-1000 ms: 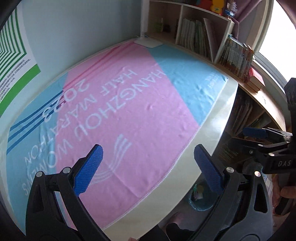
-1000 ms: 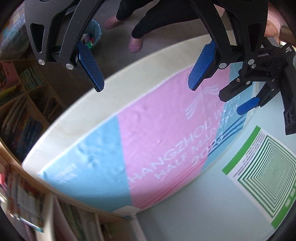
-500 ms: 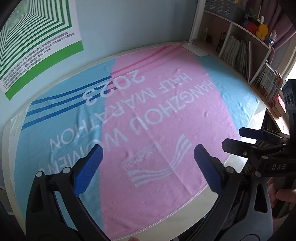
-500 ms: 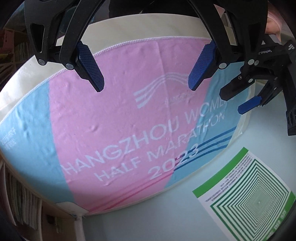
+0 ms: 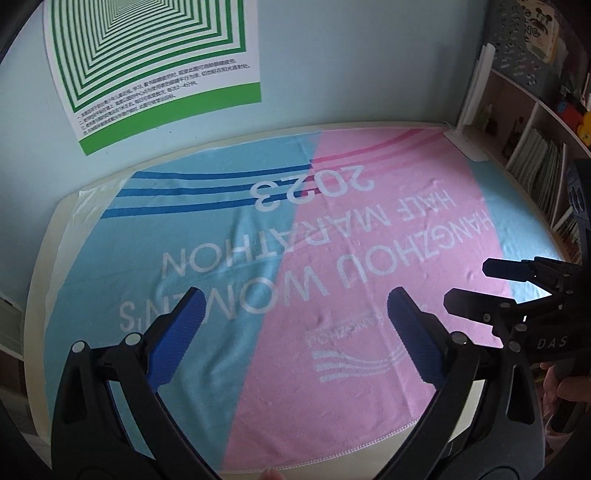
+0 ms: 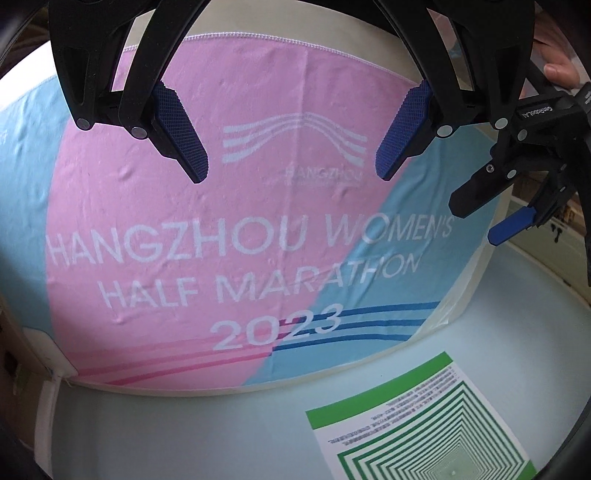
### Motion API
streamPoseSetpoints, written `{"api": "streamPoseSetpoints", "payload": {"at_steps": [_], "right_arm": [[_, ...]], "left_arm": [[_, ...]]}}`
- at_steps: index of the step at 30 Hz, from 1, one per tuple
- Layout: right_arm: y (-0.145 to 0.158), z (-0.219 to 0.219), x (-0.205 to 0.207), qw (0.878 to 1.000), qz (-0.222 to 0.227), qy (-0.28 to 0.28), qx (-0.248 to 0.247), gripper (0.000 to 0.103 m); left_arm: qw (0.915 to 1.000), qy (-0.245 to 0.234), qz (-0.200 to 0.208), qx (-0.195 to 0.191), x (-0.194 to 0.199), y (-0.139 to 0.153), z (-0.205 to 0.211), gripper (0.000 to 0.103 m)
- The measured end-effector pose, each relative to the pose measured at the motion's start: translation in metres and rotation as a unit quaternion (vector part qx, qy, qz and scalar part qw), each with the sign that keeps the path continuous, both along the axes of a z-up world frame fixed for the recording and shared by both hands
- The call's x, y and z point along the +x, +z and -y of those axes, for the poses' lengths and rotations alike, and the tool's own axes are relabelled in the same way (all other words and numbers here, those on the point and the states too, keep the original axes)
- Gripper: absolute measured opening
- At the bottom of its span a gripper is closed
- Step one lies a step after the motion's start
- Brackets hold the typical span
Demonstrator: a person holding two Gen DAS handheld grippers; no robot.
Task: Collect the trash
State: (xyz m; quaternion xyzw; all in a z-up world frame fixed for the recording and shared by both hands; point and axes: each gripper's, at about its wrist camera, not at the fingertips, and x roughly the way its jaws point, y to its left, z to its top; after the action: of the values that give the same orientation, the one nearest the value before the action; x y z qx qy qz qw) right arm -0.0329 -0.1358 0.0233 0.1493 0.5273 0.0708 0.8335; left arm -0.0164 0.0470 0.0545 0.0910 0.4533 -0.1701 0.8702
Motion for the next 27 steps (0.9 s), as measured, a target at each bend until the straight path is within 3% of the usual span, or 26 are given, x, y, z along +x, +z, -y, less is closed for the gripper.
{"api": "streamPoseSetpoints", "payload": {"at_steps": [3,9,19,27], "right_arm": [[0.001,0.002,0.006,1.0,0.001,0.023,-0.001,0.091],[-0.001,0.001,0.012,0.998,0.001,0.061,-0.002,0.091],[-0.006,-0.005,0.014,0.997,0.0,0.082,0.003,0.091],[-0.003,-0.005,0.017,0.997,0.007,0.081,0.0,0.091]], "left_arm": [[0.9995,0.027,-0.008,-0.016,0.0,0.001,-0.001,0.097],[0.9971,0.074,-0.005,-0.013,-0.006,-0.001,-0.006,0.097],[0.9956,0.091,0.009,0.017,-0.015,-0.002,-0.006,0.097],[0.9958,0.09,0.012,0.0,-0.015,0.001,-0.01,0.097]]}}
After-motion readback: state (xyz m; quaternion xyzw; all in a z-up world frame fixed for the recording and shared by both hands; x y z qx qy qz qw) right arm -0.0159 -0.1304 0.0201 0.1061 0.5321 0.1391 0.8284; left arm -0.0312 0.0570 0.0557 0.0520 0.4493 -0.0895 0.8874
